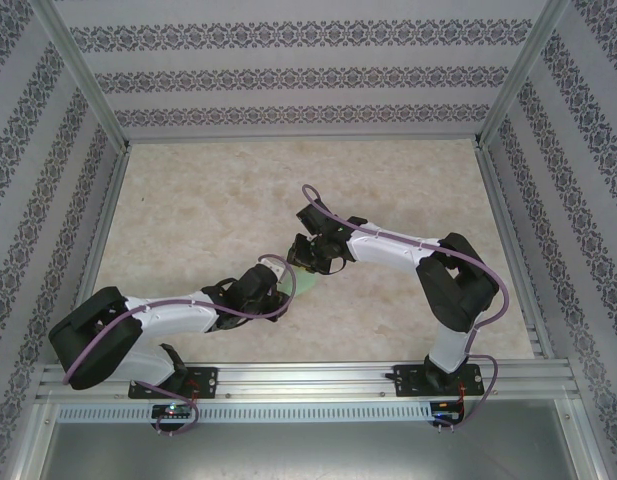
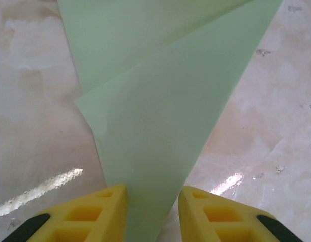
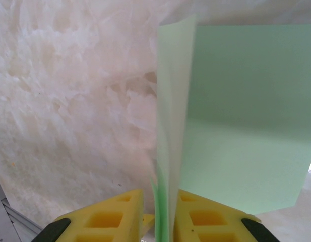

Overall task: Fold a paper plane with a square sheet of paper (pick it up from the middle)
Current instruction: Fourth fold the wing at the center of the table.

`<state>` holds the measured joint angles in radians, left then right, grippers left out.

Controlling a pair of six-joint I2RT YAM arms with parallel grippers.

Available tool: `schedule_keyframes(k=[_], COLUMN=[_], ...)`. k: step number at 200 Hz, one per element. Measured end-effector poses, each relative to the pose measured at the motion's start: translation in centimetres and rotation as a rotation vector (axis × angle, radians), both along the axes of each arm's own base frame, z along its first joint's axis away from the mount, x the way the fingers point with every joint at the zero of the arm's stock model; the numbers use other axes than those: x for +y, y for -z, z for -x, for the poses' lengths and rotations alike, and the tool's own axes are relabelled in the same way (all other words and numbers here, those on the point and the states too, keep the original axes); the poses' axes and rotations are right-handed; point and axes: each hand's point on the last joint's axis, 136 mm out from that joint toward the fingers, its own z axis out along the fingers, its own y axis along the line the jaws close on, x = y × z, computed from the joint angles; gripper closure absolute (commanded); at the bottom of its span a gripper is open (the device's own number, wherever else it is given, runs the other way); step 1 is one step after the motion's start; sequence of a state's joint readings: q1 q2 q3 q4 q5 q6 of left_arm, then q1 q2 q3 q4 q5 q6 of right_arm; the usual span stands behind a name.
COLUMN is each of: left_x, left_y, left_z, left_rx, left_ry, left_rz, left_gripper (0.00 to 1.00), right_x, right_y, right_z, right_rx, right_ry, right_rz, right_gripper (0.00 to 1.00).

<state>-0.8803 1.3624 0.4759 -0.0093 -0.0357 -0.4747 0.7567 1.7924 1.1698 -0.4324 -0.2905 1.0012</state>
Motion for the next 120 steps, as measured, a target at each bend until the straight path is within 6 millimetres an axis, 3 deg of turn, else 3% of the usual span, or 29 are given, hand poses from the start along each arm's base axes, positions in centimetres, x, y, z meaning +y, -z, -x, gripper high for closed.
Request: schedule_keyframes(k=[77,86,106,120], left_x=[0.23,0.25,0.24,0.13], left_y=[0.1,0.1,0.09,0.08], left_z=[-0.08,-0.1,-0.11,-0.07], left_rx=[-0.01,-0.011,-0.011,-0.008], left_ry=[-0.009,-0.01,-0.01,-0.007], left_rz=[-0.016,-0.018,-0.017,-0.011], left_gripper=[0.95,1.0,1.0,1.0], right_x=[0.17,0.17,0.11,-0.1], right_y=[-0.11,-0.11,-0.13,-0.35], right_z=[0.0,0.0,-0.05,-0.25], right_rx=[-0.001,-0.001,-0.006,-0.017], right_ry=[-0.004,-0.005,-0.009,-0.015], right_rz=[-0.009,-0.009,-0.007,-0.008], right_gripper=[0.78,0.74,0.68,0.59])
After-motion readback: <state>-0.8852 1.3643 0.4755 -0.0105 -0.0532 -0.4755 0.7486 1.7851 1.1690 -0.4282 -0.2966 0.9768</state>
